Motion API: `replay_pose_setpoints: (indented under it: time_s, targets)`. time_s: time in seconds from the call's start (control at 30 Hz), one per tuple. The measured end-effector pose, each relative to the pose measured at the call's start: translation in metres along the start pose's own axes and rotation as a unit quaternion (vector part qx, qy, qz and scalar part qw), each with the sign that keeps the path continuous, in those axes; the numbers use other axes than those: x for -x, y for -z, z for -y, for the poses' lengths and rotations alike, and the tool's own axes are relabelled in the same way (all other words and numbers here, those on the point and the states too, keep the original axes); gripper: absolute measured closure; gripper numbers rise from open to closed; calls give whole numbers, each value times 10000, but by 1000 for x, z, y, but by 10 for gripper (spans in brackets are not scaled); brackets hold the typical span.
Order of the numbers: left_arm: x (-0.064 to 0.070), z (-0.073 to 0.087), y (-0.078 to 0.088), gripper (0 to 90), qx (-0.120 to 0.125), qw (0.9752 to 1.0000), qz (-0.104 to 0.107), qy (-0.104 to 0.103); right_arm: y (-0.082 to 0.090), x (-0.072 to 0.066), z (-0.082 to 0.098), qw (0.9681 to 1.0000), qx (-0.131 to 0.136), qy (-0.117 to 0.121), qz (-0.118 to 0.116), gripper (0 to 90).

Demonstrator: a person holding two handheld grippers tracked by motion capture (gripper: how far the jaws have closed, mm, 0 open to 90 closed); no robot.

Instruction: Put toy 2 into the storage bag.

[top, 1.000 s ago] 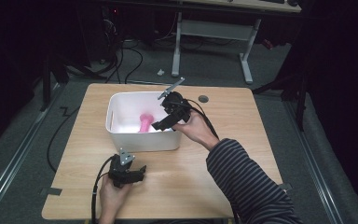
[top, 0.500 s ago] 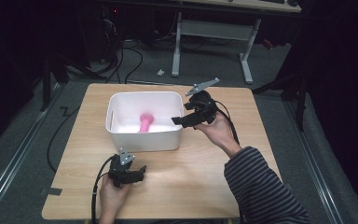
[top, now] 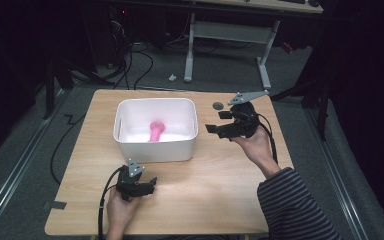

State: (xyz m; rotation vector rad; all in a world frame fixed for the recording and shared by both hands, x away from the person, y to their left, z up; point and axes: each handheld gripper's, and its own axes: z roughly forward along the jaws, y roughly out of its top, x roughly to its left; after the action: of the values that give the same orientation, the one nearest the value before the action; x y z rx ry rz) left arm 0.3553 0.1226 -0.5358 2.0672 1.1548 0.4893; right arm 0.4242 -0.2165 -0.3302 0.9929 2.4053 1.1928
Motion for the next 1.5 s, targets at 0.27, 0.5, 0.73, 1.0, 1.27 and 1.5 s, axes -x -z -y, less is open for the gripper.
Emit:
replay_pose_setpoints:
  time_s: [0.27,0.5,0.73,1.0,1.27,1.5]
  targets:
    - [0,0,0,214,4,10000,-2,7,26,4,17,9997,115,-35,209,290]
    - [0,0,0,214,5,10000,-2,9,46,9,42,9990,139,-151,390,290]
    - [0,0,0,211,-3,10000,-5,-12,60,14,64,9979,170,-335,519,291]
    - [1,0,0,210,7,10000,-3,-7,71,16,91,9962,291,-634,522,295]
    - [1,0,0,210,5,10000,1,-9,72,12,115,9937,319,-672,842,295]
    - [1,0,0,211,9,10000,-1,-6,64,11,140,9917,283,-884,894,297]
